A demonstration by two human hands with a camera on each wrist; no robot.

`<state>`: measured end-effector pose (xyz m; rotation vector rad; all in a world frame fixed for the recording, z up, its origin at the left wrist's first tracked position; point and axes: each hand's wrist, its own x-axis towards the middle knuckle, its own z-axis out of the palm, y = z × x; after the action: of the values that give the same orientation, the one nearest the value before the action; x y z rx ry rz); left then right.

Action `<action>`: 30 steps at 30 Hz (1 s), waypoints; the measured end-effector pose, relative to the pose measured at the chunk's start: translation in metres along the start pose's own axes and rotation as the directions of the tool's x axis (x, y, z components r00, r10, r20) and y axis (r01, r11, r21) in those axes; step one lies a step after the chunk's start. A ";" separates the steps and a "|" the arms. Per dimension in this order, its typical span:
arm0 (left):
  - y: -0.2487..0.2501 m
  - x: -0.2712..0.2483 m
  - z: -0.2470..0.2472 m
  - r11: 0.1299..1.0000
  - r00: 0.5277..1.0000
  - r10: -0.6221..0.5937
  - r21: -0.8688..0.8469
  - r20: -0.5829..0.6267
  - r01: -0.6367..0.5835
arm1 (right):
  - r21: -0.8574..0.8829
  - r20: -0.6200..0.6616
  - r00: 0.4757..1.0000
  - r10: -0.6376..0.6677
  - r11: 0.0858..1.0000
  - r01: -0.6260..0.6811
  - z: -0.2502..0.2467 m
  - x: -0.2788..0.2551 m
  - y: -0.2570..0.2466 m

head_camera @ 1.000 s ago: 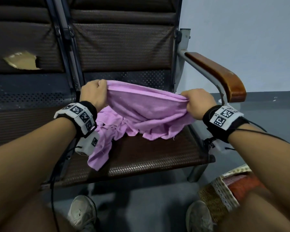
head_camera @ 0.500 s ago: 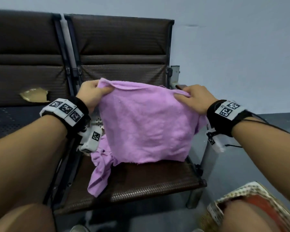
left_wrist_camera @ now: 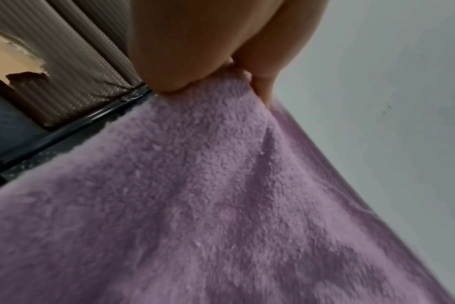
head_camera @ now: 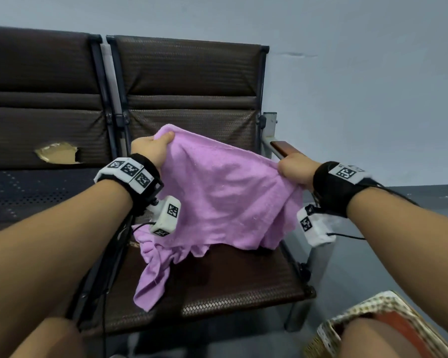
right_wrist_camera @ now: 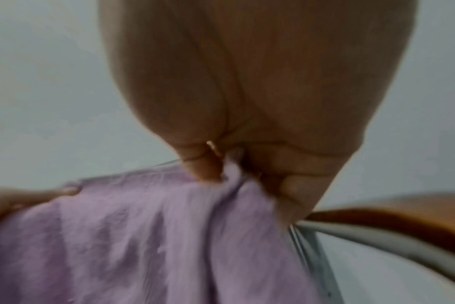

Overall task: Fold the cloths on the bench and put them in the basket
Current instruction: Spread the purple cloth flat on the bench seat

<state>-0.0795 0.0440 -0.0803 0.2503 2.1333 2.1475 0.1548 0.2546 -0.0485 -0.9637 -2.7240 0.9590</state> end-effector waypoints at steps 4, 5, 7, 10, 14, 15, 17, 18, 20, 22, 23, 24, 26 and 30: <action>0.001 -0.009 0.011 0.987 0.989 -0.142 -0.077 -0.030 0.139 | 0.400 -0.044 0.990 0.136 0.910 -0.107 0.018 0.005 -0.012; 0.002 -0.014 0.015 0.984 0.989 -0.147 -0.106 -0.004 0.146 | 0.484 -0.001 0.991 0.133 0.867 -0.116 0.023 0.006 -0.015; 0.001 -0.026 0.025 0.981 0.989 -0.137 -0.131 0.056 0.143 | 0.615 0.027 0.994 0.104 0.783 -0.098 0.032 0.007 -0.019; 0.003 -0.061 0.039 0.987 0.978 -0.070 -0.128 0.194 0.097 | 0.732 0.048 0.993 0.111 0.673 -0.111 0.038 0.004 -0.031; 0.001 -0.116 0.050 0.977 0.876 0.201 -0.027 0.439 -0.211 | 0.777 0.135 0.990 0.028 0.617 -0.123 0.041 -0.005 -0.039; -0.002 -0.126 0.051 0.955 0.827 0.240 0.031 0.508 -0.296 | 0.780 0.174 0.985 -0.009 0.612 -0.133 0.041 -0.008 -0.040; -0.003 -0.136 0.053 0.930 0.767 0.207 0.121 0.607 -0.346 | 0.735 0.186 0.981 -0.055 0.671 -0.101 0.041 -0.014 -0.039; -0.001 -0.135 0.052 0.957 0.777 0.143 0.114 0.614 -0.266 | 0.696 0.171 0.982 -0.080 0.716 -0.063 0.041 -0.015 -0.038; 0.003 -0.125 0.052 0.996 0.864 0.068 0.008 0.498 -0.083 | 0.647 0.157 0.977 -0.145 0.763 0.009 0.040 -0.016 -0.033; 0.004 -0.107 0.049 0.989 0.937 0.131 0.019 0.325 -0.145 | 0.612 0.168 0.965 -0.201 0.789 0.057 0.037 -0.016 -0.032; 0.004 -0.099 0.048 0.983 0.932 0.150 0.048 0.331 -0.175 | 0.605 0.163 0.958 -0.235 0.791 0.091 0.035 -0.017 -0.033; 0.002 -0.093 0.048 0.984 0.901 0.140 0.041 0.411 -0.171 | 0.597 0.151 0.953 -0.263 0.793 0.124 0.034 -0.017 -0.033; 0.000 -0.083 0.049 0.997 0.771 0.075 -0.043 0.632 -0.062 | 0.562 0.120 0.948 -0.294 0.807 0.180 0.031 -0.014 -0.034; -0.002 -0.067 0.053 0.995 0.638 0.058 -0.099 0.768 0.029 | 0.159 -0.008 0.950 -0.311 0.938 0.308 0.018 -0.005 -0.023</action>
<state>-0.0035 0.0830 -0.0853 0.9810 1.4937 1.6608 0.1410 0.2285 -0.0484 -0.4811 -2.6527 1.1009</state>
